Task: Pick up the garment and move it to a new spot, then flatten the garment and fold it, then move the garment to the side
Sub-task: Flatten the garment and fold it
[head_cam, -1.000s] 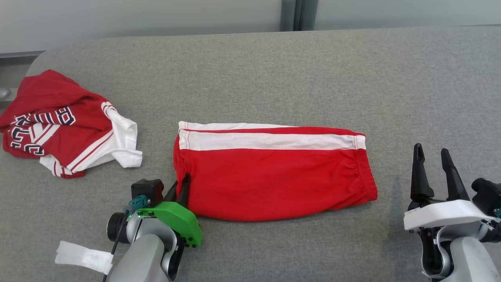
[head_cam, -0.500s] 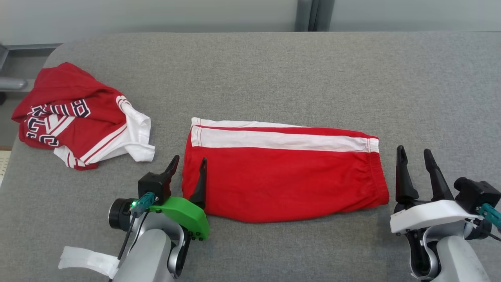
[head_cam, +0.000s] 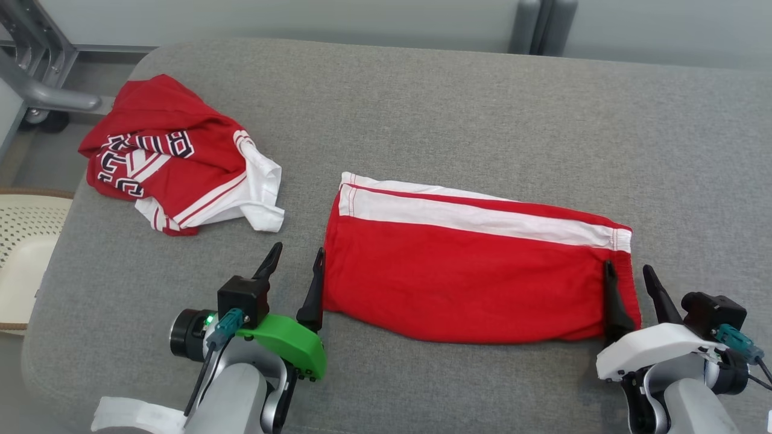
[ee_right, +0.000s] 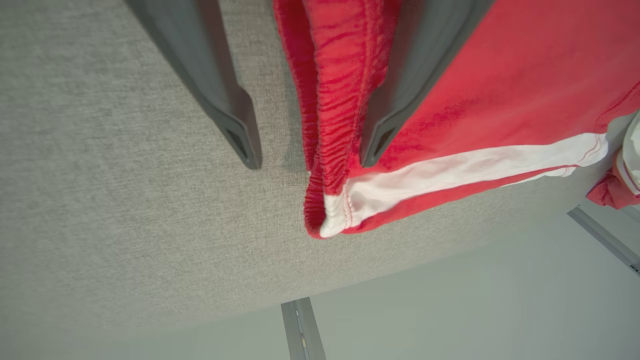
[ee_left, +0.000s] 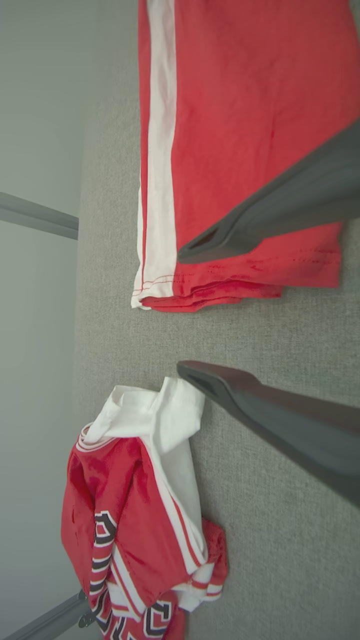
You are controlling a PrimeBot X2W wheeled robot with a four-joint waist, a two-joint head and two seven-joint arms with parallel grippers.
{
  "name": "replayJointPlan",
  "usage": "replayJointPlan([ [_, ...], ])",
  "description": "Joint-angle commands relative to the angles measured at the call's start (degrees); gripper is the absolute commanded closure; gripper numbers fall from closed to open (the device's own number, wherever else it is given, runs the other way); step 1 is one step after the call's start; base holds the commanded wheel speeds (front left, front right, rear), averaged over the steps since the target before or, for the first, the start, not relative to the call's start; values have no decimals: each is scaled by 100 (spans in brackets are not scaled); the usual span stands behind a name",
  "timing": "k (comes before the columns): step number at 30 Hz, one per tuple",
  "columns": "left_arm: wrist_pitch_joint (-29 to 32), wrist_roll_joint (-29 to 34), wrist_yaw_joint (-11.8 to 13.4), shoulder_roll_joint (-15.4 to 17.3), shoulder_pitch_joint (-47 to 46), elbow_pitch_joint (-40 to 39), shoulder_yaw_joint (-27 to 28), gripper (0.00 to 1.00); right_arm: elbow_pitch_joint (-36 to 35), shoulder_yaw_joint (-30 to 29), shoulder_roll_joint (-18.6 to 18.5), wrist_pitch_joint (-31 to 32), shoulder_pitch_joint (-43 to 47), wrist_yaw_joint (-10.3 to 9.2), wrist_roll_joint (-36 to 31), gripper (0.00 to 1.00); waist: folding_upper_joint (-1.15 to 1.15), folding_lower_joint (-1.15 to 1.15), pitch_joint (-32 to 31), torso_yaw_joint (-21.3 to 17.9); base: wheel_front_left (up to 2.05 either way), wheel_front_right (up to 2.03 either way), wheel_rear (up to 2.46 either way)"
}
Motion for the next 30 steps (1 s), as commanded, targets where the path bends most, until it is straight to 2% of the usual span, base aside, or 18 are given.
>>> replayJointPlan([
  [1,7,48,-27,13,93,-41,8,0,77,-19,-20,-16,-62,0,15,0,0,0,34,129,0,0,0],
  [13,7,114,-42,13,219,-223,-12,0,1442,28,-6,35,-237,-5,364,0,0,0,108,362,0,0,0],
  [14,7,124,-45,13,222,-231,-10,0,1541,99,5,40,-257,-5,450,21,0,0,108,371,0,0,0],
  [16,7,134,-48,13,229,-245,0,0,1690,249,33,49,-267,-2,552,81,0,0,106,378,0,0,0],
  [17,7,140,-48,13,235,-252,6,0,1718,322,44,61,-278,1,634,100,0,0,104,377,0,0,0],
  [22,7,175,-63,13,256,-264,38,0,1674,421,-26,53,-311,0,764,100,0,0,86,349,0,0,0],
  [30,7,167,-86,12,270,-266,-12,0,1483,110,-330,0,-258,-12,916,100,0,0,-12,302,0,0,0],
])
